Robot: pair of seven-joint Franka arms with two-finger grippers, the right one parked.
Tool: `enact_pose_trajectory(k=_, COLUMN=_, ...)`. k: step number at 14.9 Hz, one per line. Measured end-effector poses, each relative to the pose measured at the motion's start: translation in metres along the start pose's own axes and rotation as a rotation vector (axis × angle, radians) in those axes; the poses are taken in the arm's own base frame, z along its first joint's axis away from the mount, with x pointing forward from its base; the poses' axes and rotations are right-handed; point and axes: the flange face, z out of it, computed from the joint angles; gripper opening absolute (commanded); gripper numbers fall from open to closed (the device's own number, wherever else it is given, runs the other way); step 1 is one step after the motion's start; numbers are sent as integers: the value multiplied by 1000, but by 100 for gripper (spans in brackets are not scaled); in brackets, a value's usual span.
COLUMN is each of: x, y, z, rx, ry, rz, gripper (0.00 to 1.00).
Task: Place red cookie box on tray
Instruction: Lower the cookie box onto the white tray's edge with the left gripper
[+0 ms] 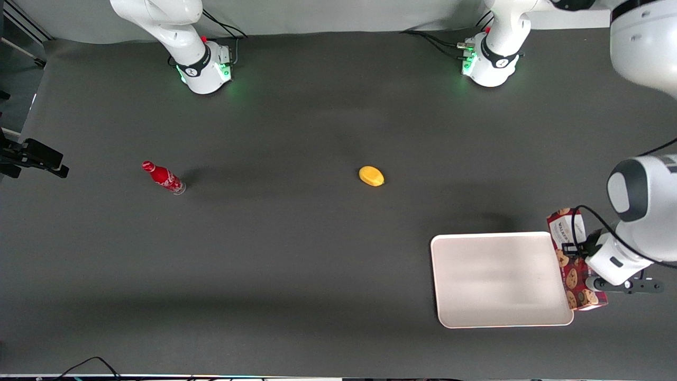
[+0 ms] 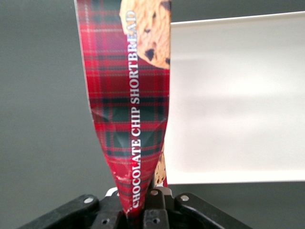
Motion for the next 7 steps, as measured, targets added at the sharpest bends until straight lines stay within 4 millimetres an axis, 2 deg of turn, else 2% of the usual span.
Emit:
enact_pose_trajectory(k=4, x=23, y=-7, z=65, rx=-40, ry=-23, rz=-36, gripper=0)
enact_pose_trajectory(k=7, x=31, y=-7, z=100, rx=-45, ry=-17, rz=-45, gripper=0)
